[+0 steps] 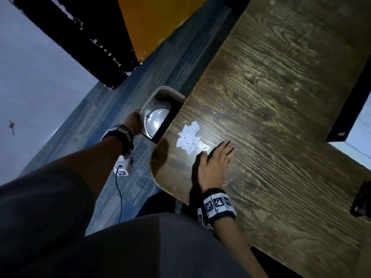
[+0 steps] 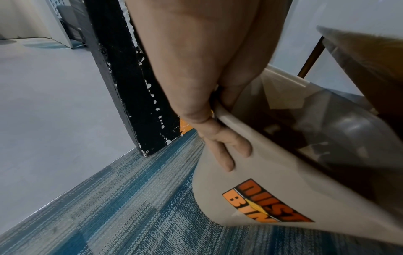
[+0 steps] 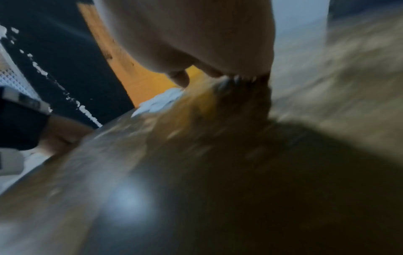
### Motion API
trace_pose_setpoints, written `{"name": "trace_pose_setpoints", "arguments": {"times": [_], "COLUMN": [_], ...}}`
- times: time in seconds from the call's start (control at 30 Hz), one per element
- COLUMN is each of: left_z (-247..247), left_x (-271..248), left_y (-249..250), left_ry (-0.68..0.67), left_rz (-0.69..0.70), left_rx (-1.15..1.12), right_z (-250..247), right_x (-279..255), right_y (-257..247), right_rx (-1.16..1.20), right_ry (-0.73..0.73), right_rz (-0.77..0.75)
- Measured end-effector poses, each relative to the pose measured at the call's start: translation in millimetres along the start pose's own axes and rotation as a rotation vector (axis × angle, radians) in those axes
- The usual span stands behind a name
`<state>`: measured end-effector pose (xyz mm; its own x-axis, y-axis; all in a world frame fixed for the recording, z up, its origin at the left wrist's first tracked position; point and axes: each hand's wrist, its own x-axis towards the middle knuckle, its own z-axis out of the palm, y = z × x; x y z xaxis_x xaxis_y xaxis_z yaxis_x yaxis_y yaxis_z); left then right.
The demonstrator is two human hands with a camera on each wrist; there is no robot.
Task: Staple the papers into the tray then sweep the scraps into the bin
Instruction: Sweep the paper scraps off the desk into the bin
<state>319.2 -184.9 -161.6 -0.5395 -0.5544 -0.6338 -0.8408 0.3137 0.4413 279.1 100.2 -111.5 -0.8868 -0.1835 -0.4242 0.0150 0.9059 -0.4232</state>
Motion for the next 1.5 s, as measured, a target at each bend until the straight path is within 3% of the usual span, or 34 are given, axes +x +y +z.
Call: {"name": "trace_pose_setpoints", "arguments": {"times": [0.37,0.73,0.8,0.93,1.03,1.2,1.27,1.33,1.37,1.43,1.5], "left_z": [-1.5,-6.9,-7.1,-8.7,-10.1,-11.2,-11.6,-13.2,-14.8,-16.9,-18.1], "left_x": [-13.7,-14.3,-15.2,-18.0,-20.9,-22.7,-22.0,-21.5,-20.7,-19.7,-17.2], "left_y": [-0.2,5.1,4.8,6.7,8.1,8.3,6.6,5.2,4.9,3.4,2.3], "left_ry": [0.018,-0.014,-0.005,0.001,0.006,0.016,0.015,0.017,0.020,0.021,0.023], "left_rz": [0.003,0.007,0.015,0.000,-0.017,-0.022,-0.018,-0.013,-0.012,-0.017,-0.033], "left_rx": [-0.030,-0.028,-0.031,-0.056,-0.078,-0.042,-0.035,-0.028,-0.027,-0.028,-0.022], "right_z": [57.5,76.5,80.0,76.4,61.6,50.7,44.2,32.6,25.9,14.1,5.9], "right_x": [3.7,9.5,12.1,13.3,20.5,28.5,32.2,36.8,39.1,42.2,47.0], "right_y": [-88.9,-150.8,-161.4,-170.5,-171.3,-176.4,-171.6,-158.1,-148.8,-125.2,-103.1], "right_rx": [0.046,0.002,0.041,0.180,0.224,0.270,0.311,0.289,0.264,0.152,0.072], "right_ry": [0.006,-0.197,-0.245,-0.121,-0.261,-0.249,-0.266,-0.207,-0.110,0.107,0.166], "right_rz": [-0.158,-0.440,-0.436,-0.376,-0.298,-0.267,-0.330,-0.381,-0.372,-0.263,-0.121]}}
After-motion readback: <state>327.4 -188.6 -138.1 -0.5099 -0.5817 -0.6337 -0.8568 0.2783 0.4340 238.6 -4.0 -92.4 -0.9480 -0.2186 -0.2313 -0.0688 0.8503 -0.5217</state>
